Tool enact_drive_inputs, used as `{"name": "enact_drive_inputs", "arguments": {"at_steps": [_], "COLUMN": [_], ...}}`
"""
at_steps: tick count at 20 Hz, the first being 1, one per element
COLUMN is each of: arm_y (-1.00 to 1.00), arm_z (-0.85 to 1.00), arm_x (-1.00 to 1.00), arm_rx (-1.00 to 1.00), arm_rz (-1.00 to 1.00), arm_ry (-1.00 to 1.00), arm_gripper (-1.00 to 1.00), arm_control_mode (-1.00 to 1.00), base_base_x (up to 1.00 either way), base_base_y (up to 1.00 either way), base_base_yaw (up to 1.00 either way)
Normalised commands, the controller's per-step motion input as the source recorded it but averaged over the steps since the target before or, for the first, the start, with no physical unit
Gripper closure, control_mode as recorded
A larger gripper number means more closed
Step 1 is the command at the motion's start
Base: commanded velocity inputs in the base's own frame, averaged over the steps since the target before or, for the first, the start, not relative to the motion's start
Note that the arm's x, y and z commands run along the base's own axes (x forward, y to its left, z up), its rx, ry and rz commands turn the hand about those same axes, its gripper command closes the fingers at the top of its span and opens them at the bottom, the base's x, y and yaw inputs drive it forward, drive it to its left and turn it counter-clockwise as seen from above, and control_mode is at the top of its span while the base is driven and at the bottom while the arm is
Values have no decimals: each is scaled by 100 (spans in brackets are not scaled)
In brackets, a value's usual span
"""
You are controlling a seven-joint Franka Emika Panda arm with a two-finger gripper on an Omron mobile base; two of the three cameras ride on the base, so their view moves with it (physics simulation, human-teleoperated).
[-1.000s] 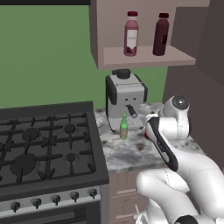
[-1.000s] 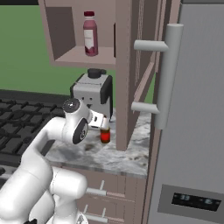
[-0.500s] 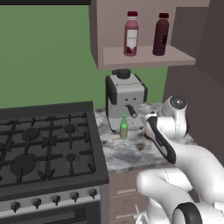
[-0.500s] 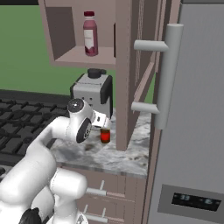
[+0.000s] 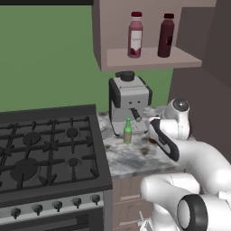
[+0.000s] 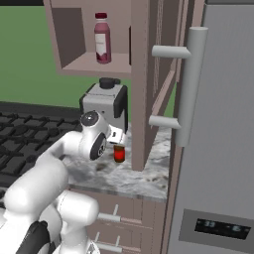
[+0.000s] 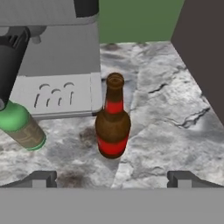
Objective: Sort all alcoholic drinks to one cabinet, and non-alcoholic drinks to the other.
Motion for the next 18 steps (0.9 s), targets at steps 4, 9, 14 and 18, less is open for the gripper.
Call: {"name": "enact_drive_inputs", "arguments": {"at_steps": [4, 9, 14, 18], "arm_y": [-3, -2, -1, -1], "arm_z": [-12, -13, -12, -7], "arm_x": [15, 15, 15, 14], "arm_rx": [0, 0, 0, 0], "arm_rz": [0, 0, 0, 0], "arm_ry": [1, 1, 0, 0], "arm_gripper": [-100, -100, -100, -100], "arm_control_mode": [-100, -100, -100, -100], "base_base_x": [0, 0, 0, 0], "base_base_y": [0, 0, 0, 0], "base_base_yaw": [0, 0, 0, 0]}}
